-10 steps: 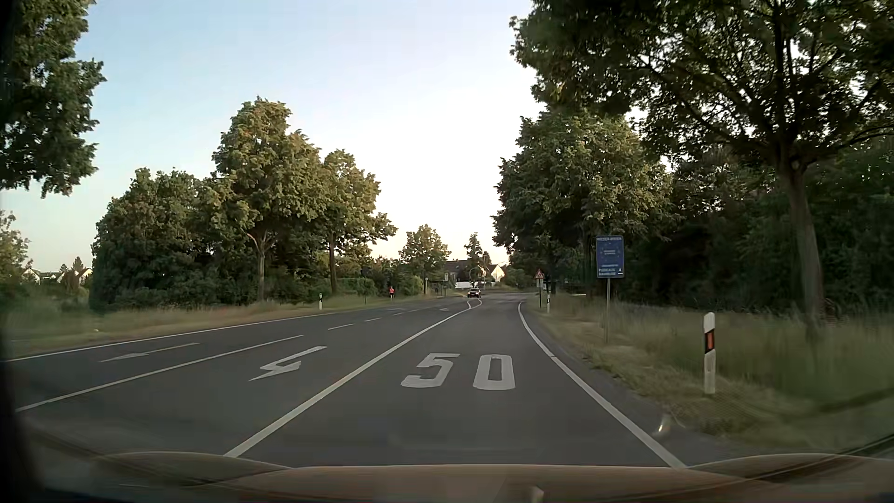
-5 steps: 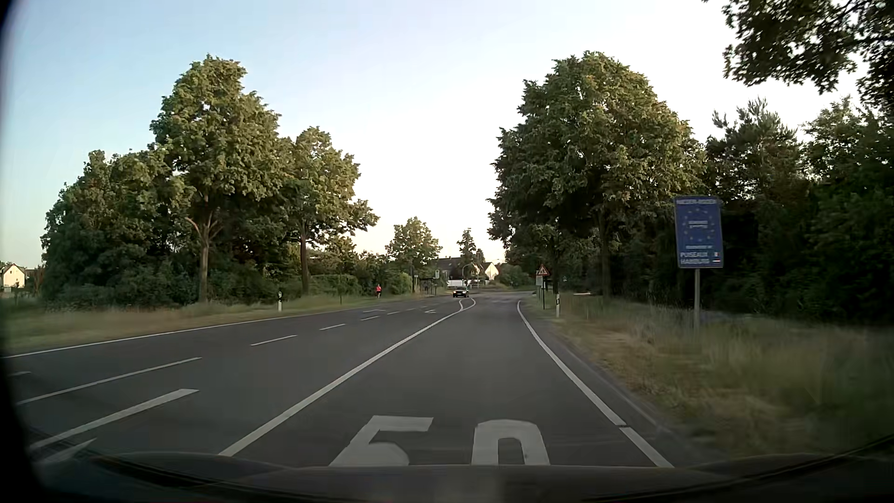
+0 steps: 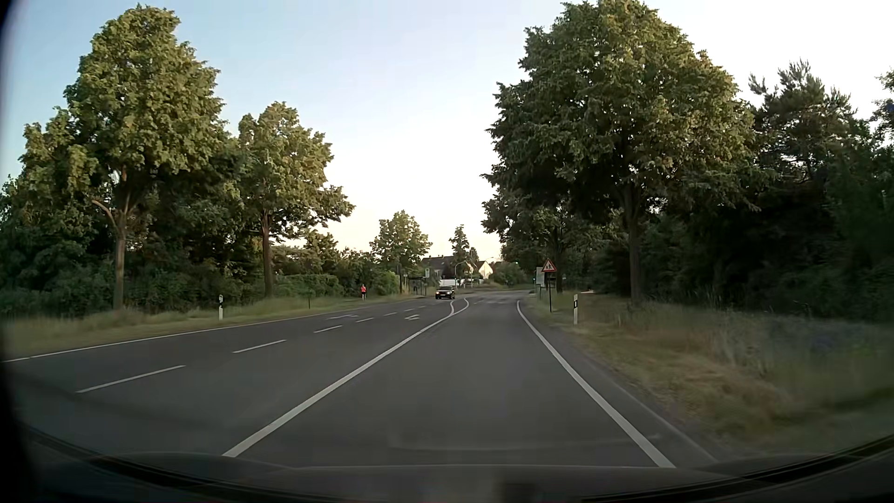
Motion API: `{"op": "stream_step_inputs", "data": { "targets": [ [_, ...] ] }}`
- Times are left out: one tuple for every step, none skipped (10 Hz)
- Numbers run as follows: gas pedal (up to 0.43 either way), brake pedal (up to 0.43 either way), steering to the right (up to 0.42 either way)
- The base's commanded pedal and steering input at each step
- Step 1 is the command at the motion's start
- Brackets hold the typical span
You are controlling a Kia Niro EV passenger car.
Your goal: Follow the waypoints while adhering to traffic rules and regulations
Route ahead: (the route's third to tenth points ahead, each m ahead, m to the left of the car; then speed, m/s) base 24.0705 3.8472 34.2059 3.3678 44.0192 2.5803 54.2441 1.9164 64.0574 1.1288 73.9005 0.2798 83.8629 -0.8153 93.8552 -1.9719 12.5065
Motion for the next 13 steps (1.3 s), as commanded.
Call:
{"op": "stream_step_inputs", "data": {
  "targets": [
    [0.039, 0.030, 0.009],
    [0.039, 0.024, 0.008],
    [0.039, 0.030, 0.008],
    [0.039, 0.030, 0.008],
    [0.039, 0.030, 0.008],
    [0.039, 0.030, 0.008],
    [0.039, 0.030, 0.008],
    [0.039, 0.030, 0.008],
    [0.039, 0.030, 0.008],
    [0.039, 0.030, 0.007],
    [0.039, 0.030, 0.008],
    [0.039, 0.030, 0.007],
    [0.039, 0.030, 0.007]
  ]
}}
